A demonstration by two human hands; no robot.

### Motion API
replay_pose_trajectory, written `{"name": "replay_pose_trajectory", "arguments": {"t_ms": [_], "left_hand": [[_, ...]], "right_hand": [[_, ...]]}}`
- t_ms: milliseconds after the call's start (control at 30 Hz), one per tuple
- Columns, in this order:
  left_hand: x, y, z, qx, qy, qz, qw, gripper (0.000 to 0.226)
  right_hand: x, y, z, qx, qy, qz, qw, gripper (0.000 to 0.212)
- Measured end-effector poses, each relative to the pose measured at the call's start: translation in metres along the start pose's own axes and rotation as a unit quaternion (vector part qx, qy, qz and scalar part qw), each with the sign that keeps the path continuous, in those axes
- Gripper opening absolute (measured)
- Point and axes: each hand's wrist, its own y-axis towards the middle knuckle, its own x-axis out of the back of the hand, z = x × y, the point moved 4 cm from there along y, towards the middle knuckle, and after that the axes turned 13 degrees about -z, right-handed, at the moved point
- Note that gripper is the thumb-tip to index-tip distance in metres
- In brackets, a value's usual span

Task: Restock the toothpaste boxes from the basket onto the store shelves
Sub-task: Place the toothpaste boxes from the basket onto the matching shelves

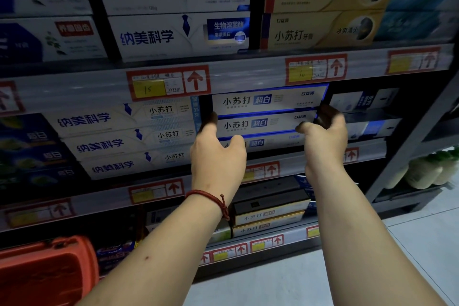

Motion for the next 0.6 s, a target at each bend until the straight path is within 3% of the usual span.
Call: {"name": "replay_pose_trajectory", "arguments": {"t_ms": [333,600], "left_hand": [[0.004,-0.023,-0.026,-0.001,0.0,0.037,0.999,0.067],[0.022,-0.033,-0.098,-0.127,-0.096,0.025,0.987,0.052]], "right_hand": [[0.016,-0.009,0.027,0.002,-0.01,-0.022,1.0,0.048],[0.028,-0.02,0.079,0.047,-0.013,-0.018,0.999,0.031]]}}
